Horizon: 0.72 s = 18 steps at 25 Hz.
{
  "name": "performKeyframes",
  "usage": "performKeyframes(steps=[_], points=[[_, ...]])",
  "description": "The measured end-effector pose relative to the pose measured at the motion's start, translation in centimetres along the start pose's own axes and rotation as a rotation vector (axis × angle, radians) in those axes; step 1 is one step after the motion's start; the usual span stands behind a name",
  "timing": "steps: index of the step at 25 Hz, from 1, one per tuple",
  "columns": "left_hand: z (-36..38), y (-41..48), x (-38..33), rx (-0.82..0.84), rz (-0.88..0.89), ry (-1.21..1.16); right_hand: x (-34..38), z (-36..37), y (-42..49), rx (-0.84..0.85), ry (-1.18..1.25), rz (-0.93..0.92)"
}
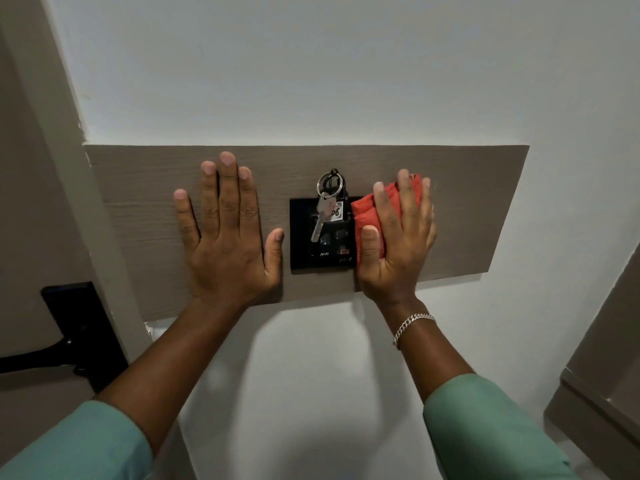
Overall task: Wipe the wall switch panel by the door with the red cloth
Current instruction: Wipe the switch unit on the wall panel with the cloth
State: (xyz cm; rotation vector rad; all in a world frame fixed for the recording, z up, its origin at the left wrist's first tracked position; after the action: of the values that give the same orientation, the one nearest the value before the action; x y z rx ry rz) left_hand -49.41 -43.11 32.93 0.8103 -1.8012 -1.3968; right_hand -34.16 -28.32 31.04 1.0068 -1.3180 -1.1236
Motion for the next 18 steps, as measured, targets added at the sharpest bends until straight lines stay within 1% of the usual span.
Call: performKeyframes(steps=[2,3,4,6,7,8,9,10,11,12,14,15,16,18], points=[[-0.1,-0.1,-0.1,0.002,0.004,-0.003,-0.7,0.2,0.3,-0.165,0.043,0.281],[-0.1,-0.1,-0.1,0.005,0.004,-0.008,-0.5,0.4,0.4,-0.204,0.057,0.360],[-0.1,-0.1,-0.1,0.011,0.005,-0.010,-0.1,0.6,0.3,-0.184,0.042,0.332],[-0.1,0.1,-0.2,0.021,0.010,-0.002,0.6,0.7,-0.6,-0.014,-0.010,0.070],[-0.2,0.0,-0.1,0.024,0.008,0.002,0.4,0.5,-1.0,0.043,-0.018,-0.001],[-0.3,0.0,0.0,0.024,0.005,0.004,0.0,0.3,-0.9,0.044,-0.006,0.007],[-0.3,0.0,0.0,0.024,0.006,0.005,-0.5,0.1,-0.5,-0.017,0.015,0.096],[-0.3,0.0,0.0,0.026,0.010,0.004,-0.8,0.2,-0.2,-0.104,0.050,0.234],[-0.3,0.0,0.0,0.026,0.011,0.003,-0.5,0.3,0.1,-0.151,0.073,0.315],[-0.3,0.1,-0.1,0.023,0.010,0.003,0.0,0.5,0.2,-0.143,0.064,0.279],[-0.2,0.0,-0.1,0.019,0.011,0.004,0.6,0.4,-0.5,-0.024,0.043,0.029],[-0.2,0.0,-0.1,0.017,0.010,0.008,0.1,0.0,-0.7,-0.006,0.057,-0.005],[-0.1,-0.1,-0.1,0.015,0.009,0.015,-0.6,-0.4,-0.5,-0.033,0.081,0.038],[0.0,-0.1,-0.1,0.013,0.009,0.019,-1.3,-0.2,0.1,-0.140,0.128,0.242]])
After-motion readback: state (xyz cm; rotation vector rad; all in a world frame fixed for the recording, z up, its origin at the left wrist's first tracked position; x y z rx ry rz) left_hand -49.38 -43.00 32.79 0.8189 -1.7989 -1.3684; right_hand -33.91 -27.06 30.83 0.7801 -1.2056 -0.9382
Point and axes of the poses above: each hand's wrist, its own y-axis towards the middle knuckle, its own z-axis out of the palm, x = y × z, the point moved 8 cm from there along y, towards the middle knuckle, and after that the axes turned 14 degrees about y, right-handed, at the moved point
